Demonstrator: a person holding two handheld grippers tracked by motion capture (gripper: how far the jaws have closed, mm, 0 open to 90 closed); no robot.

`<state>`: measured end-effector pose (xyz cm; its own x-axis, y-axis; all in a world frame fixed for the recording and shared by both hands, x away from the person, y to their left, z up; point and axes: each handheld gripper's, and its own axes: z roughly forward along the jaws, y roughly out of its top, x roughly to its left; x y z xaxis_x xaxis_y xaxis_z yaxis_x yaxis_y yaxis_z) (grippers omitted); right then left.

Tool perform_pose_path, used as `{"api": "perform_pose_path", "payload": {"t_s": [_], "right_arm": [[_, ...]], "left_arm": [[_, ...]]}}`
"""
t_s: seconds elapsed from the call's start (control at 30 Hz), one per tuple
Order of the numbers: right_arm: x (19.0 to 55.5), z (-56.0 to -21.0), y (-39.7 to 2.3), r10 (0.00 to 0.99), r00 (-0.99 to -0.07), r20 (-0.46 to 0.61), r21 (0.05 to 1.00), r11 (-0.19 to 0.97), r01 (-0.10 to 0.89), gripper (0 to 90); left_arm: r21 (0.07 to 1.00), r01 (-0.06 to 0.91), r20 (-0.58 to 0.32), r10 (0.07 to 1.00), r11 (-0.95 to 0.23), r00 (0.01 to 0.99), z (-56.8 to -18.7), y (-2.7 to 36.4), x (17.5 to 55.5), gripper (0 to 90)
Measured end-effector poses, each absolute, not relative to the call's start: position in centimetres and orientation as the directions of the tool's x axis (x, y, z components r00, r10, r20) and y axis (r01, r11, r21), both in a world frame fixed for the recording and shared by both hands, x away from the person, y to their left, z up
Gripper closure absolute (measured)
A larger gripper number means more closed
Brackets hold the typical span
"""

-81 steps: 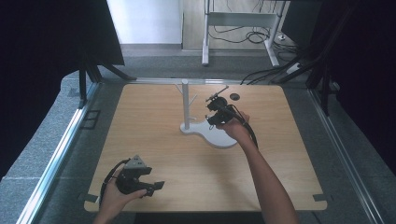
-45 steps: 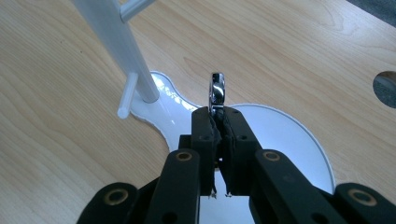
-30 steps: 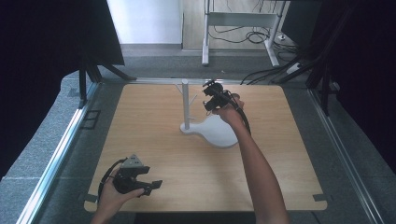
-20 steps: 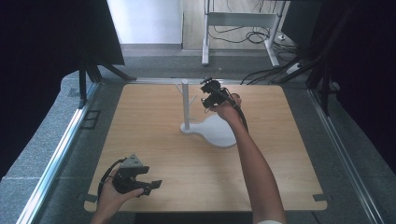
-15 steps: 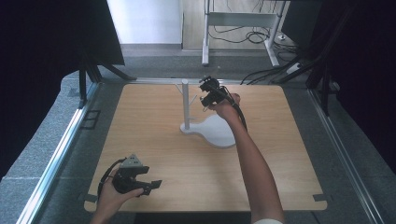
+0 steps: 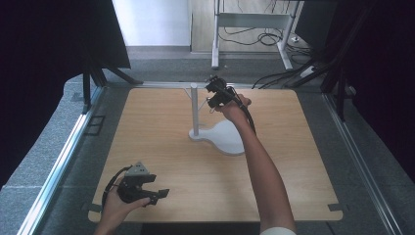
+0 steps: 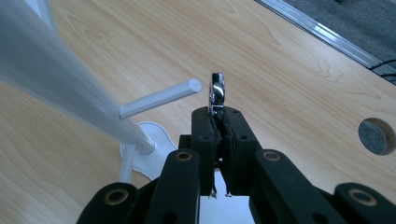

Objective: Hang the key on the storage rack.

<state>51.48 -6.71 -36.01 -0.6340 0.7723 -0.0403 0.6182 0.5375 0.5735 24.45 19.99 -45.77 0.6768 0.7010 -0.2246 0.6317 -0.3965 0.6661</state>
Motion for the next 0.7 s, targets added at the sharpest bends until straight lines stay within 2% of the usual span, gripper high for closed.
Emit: {"api": "perform_pose_path", "payload": {"t_s": [0.7], "right_arm": [[50.72, -36.20, -5.69, 0.756, -0.653, -0.042, 0.587, 0.547, 0.596, 84.1]], "left_arm": [[0.662, 0.631, -0.224, 0.697, -0.404, 0.681, -45.90, 19.72, 24.48, 23.2]]}}
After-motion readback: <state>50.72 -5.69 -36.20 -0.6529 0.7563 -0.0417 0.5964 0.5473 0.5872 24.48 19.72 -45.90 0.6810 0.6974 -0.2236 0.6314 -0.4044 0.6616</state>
